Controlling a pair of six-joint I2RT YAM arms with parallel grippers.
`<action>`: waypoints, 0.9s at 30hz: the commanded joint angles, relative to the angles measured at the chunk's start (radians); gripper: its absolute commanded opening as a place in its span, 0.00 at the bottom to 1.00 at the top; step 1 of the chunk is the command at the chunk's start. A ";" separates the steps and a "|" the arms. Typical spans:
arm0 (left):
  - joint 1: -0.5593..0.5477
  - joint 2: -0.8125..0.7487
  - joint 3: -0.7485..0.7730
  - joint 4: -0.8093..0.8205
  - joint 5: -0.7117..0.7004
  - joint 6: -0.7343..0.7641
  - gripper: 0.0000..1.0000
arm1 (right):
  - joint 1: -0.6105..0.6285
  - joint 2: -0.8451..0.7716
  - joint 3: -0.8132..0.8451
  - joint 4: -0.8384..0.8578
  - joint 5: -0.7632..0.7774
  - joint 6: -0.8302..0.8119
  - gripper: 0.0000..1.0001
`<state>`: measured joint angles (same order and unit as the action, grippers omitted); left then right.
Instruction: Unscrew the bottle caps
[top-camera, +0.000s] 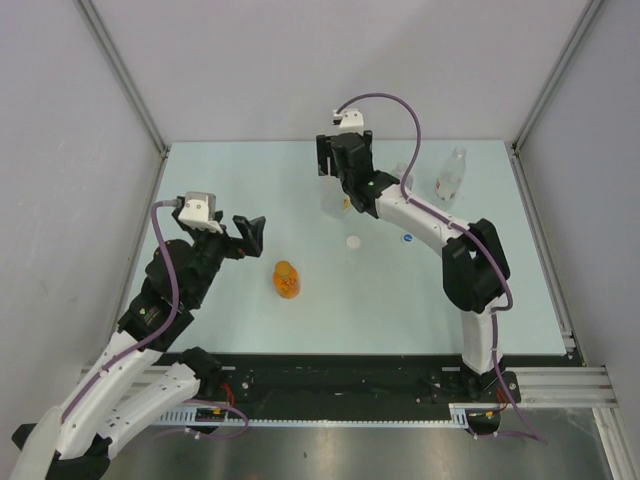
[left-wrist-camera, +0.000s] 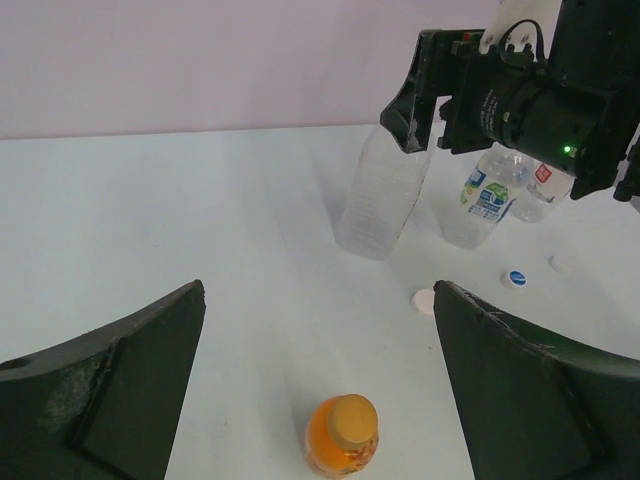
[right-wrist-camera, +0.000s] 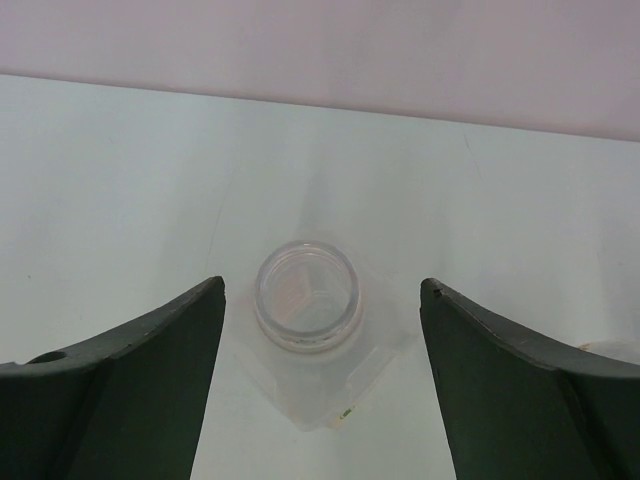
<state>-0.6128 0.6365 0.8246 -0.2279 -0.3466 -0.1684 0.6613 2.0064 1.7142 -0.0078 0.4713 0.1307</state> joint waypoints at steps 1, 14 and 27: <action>0.002 0.000 0.002 -0.002 0.018 -0.022 1.00 | 0.009 -0.083 -0.013 -0.017 0.009 0.001 0.83; 0.002 0.003 0.008 -0.011 0.012 -0.036 1.00 | 0.099 -0.299 -0.137 -0.003 0.084 -0.037 0.84; 0.002 0.117 0.088 -0.079 -0.046 -0.123 1.00 | 0.230 -0.937 -0.489 -0.256 0.227 0.072 0.88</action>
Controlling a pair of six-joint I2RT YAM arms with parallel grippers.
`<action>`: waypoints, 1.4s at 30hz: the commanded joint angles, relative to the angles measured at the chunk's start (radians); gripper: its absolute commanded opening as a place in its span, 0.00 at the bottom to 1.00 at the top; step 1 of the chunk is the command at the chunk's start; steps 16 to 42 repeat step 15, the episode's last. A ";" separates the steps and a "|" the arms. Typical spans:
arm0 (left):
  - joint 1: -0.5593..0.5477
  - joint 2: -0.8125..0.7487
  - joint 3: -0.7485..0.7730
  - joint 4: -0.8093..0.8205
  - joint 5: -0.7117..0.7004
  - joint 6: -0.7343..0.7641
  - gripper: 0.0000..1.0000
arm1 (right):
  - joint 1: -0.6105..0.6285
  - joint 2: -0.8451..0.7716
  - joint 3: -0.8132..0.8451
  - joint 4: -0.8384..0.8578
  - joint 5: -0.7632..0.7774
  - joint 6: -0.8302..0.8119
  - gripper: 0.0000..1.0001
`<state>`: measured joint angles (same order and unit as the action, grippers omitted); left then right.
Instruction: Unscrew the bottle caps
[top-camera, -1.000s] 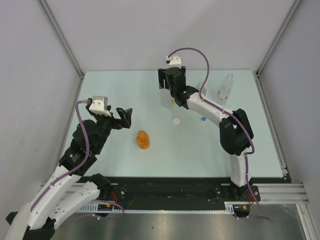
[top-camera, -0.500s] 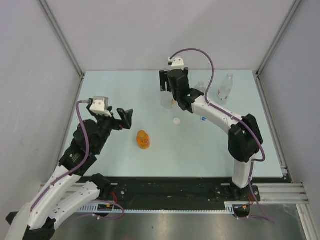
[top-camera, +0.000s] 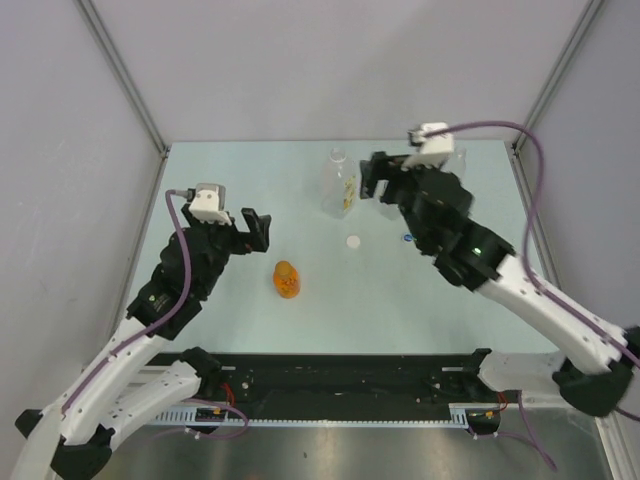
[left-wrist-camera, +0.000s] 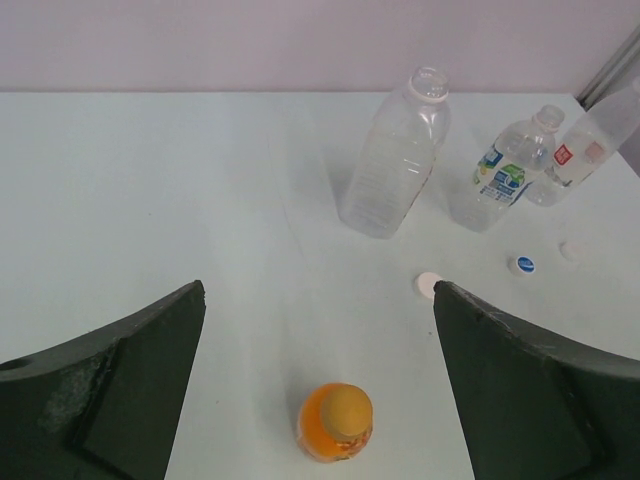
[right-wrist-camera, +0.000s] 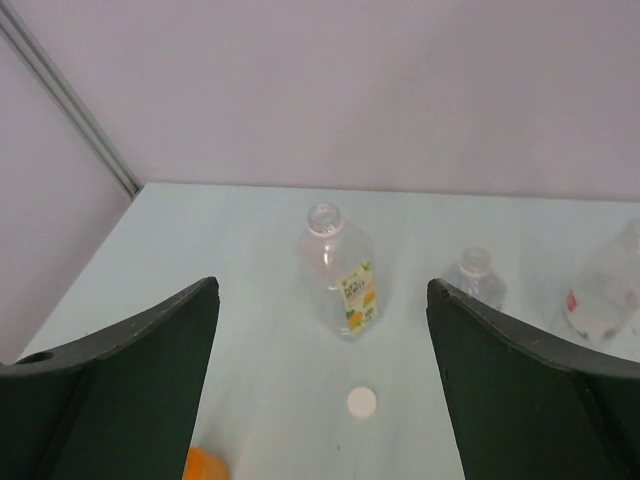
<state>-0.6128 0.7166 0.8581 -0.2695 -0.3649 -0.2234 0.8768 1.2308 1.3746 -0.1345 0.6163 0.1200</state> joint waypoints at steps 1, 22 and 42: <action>0.004 0.058 0.061 -0.048 -0.032 -0.109 1.00 | 0.019 -0.257 -0.192 -0.160 0.100 0.096 0.88; 0.002 0.139 0.067 -0.160 0.014 -0.309 1.00 | 0.044 -0.580 -0.546 -0.258 0.112 0.244 0.90; 0.002 0.139 0.067 -0.160 0.014 -0.309 1.00 | 0.044 -0.580 -0.546 -0.258 0.112 0.244 0.90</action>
